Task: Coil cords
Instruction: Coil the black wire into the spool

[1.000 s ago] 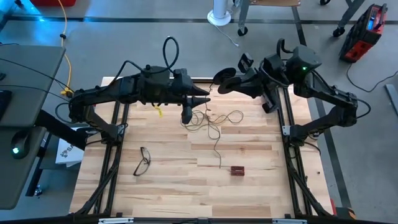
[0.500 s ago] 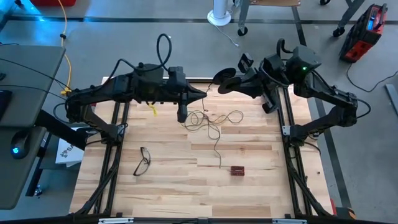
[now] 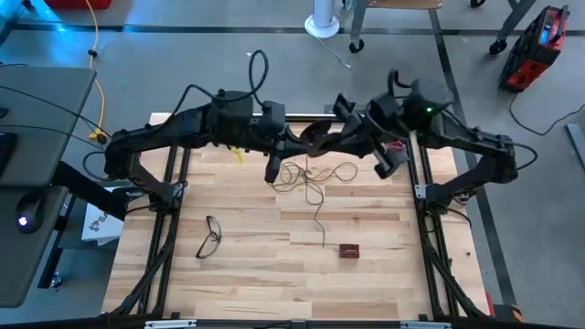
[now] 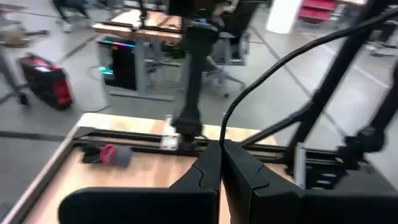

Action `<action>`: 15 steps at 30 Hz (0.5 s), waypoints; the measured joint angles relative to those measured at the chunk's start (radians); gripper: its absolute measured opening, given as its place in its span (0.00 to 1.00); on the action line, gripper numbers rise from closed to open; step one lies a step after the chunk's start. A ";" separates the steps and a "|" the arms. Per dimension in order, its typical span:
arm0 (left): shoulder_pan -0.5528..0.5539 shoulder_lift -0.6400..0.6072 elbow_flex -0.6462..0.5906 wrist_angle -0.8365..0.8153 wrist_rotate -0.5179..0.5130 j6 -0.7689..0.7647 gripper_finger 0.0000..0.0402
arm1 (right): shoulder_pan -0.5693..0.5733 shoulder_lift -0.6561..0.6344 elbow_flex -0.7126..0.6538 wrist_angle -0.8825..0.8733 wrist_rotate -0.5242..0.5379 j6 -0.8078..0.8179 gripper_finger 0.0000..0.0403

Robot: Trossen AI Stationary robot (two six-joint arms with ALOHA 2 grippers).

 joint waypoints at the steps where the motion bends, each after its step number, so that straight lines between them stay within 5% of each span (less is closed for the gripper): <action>1: -0.001 0.007 0.000 0.016 0.022 0.008 0.00 | 0.008 0.010 0.000 0.013 0.000 0.002 0.00; 15: 0.028 0.004 0.000 0.095 0.094 0.152 0.00 | 0.092 0.111 0.000 0.084 0.014 0.071 0.00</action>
